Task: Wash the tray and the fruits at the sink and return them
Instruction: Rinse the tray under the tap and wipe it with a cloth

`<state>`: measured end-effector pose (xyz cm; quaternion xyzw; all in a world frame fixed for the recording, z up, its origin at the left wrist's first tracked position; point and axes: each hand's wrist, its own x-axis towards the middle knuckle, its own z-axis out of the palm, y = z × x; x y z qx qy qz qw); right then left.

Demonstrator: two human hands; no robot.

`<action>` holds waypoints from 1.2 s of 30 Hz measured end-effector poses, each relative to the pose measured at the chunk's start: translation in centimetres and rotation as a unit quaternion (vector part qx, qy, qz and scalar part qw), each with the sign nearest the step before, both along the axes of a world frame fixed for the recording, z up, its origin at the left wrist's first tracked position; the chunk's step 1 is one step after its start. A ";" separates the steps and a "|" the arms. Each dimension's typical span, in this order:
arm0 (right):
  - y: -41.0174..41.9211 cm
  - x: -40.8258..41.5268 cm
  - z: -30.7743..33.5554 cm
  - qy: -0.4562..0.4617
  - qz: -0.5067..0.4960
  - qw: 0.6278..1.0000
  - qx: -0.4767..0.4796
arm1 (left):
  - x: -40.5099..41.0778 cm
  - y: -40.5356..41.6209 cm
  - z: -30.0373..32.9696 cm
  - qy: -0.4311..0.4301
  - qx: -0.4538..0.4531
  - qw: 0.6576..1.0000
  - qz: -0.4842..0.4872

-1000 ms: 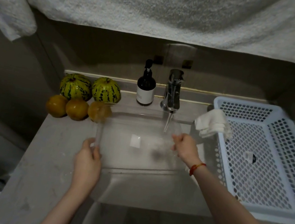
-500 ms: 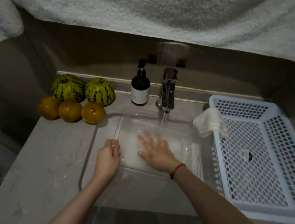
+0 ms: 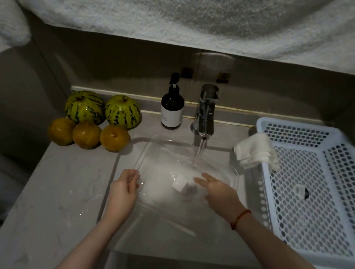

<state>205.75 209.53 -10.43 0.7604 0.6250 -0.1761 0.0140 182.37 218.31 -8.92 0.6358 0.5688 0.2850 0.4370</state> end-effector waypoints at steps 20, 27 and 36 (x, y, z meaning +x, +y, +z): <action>3.1 -2.6 -1.7 0.517 -0.449 0.725 0.080 | -2.6 -0.8 4.3 0.078 0.194 0.977 0.049; 5.4 -2.3 0.2 0.561 -0.428 0.701 0.102 | -3.9 -2.0 4.3 0.025 0.129 0.989 0.065; 4.8 0.6 1.2 0.500 -0.434 0.717 0.221 | -2.8 -1.7 2.5 0.053 0.021 0.998 0.040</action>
